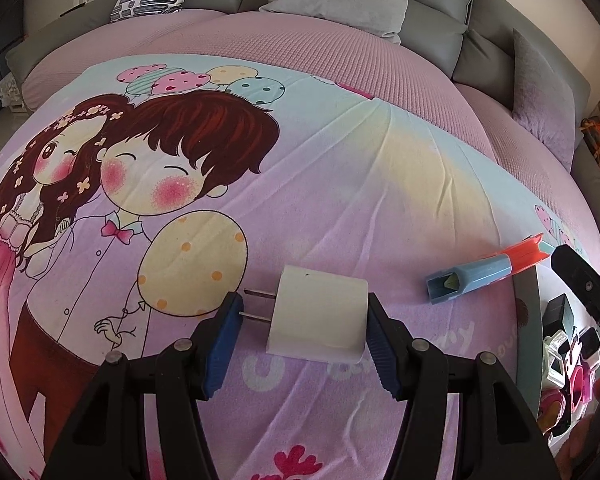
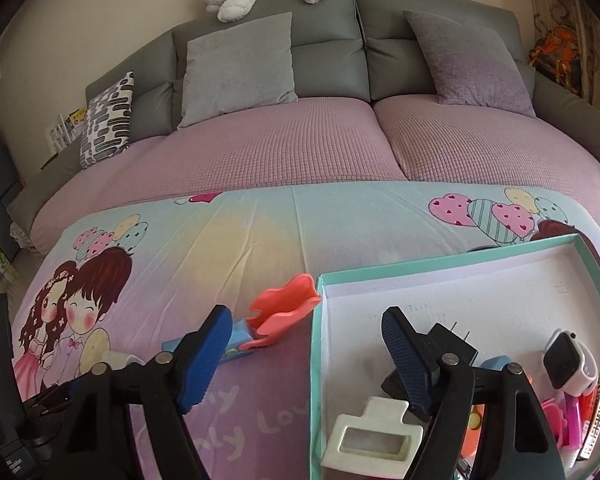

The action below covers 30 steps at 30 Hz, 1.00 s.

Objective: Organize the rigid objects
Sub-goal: 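Lift the plug adapter with the left tool while the right tool approaches the blue holder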

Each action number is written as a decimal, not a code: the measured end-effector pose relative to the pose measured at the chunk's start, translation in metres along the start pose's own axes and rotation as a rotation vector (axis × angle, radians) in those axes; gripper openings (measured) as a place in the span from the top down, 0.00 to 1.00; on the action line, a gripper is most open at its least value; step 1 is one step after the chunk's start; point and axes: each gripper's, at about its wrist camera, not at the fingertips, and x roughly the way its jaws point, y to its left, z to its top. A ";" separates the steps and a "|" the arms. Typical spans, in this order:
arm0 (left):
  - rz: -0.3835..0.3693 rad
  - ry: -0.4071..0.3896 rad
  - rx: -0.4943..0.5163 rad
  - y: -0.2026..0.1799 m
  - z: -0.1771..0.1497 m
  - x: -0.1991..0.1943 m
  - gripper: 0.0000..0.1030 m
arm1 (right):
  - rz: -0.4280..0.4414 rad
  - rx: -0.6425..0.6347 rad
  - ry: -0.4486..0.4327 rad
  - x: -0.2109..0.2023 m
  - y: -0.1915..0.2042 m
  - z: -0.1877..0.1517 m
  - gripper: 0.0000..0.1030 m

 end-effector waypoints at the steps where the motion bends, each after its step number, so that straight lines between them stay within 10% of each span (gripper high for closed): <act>1: -0.001 0.000 -0.002 0.000 0.000 0.000 0.40 | 0.007 -0.006 0.013 0.005 0.001 0.002 0.25; 13: -0.032 0.002 -0.011 0.004 0.000 -0.001 0.40 | 0.025 -0.045 0.097 0.033 0.009 0.004 0.58; 30: -0.042 0.005 -0.006 0.004 0.000 0.000 0.40 | 0.062 -0.229 0.002 0.009 0.050 -0.003 0.65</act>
